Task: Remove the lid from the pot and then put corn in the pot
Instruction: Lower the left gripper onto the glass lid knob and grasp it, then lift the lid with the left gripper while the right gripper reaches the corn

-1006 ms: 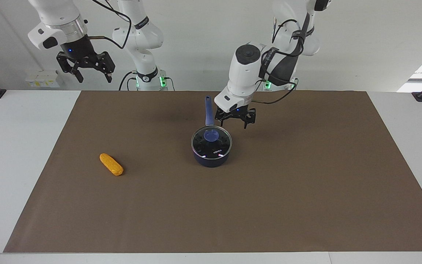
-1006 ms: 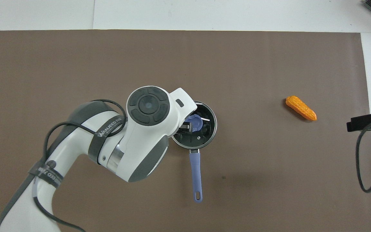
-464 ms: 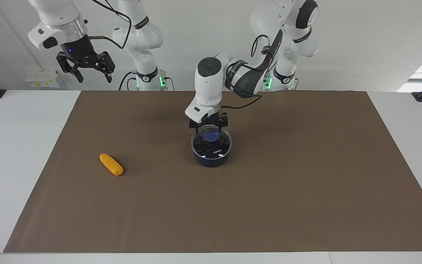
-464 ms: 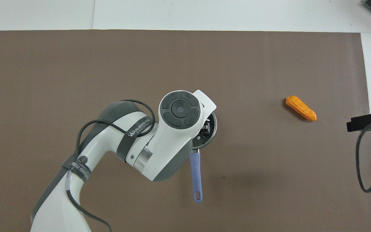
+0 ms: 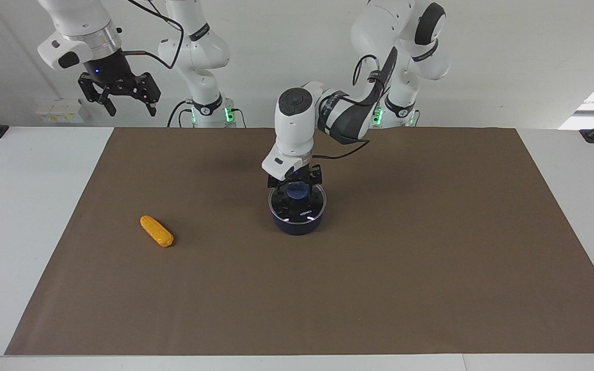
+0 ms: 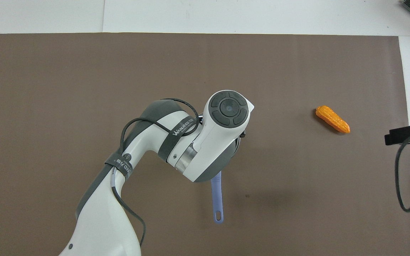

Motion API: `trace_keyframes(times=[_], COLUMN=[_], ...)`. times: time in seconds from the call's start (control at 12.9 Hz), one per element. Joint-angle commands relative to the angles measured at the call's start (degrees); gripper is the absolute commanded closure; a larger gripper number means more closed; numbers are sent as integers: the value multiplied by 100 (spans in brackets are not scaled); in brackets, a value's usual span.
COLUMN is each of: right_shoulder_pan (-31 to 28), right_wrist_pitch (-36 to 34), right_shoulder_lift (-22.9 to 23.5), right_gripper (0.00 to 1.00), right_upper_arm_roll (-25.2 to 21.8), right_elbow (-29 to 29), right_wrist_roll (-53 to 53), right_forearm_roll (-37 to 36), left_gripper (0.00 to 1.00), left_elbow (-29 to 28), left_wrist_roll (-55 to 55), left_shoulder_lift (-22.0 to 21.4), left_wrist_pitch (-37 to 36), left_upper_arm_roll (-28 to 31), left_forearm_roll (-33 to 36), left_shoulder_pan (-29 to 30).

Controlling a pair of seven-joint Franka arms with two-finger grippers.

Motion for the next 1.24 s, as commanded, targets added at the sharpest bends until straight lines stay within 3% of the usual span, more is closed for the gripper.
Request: trace_keyframes(times=[0.0,0.15,0.23,0.31,0.46,1.16], right_shoulder_pan=[-44,17,17,26,17,26], right_wrist_pitch=[190,401,550,743,1077,3325], right_shoulder_lift=[-52,52,140,219,456,2311], right_gripper=[0,0,0,0,0,0], right_upper_arm_roll=[0,18,18,18,9,36], right_elbow=[-108,-144,-144,-144,-144,-327], right_wrist_roll=[-256,-388,-606,-834,-1169,-3776], right_forearm_roll=[-16,45,71,71,63,63], left_gripper=[0,1,31,70,100,100], left_elbow=[-88,-106,-115,-115,-106,-71], left_wrist_roll=[126,152,231,310,311,617], left_shoulder_lift=[8,-1,-10,-10,-18,-484], left_wrist_pitch=[150,151,151,142,81,-183], left_upper_arm_roll=[16,16,16,24,60,104], left_forearm_roll=[76,76,76,67,67,32], left_shoulder_pan=[3,3,3,3,3,372])
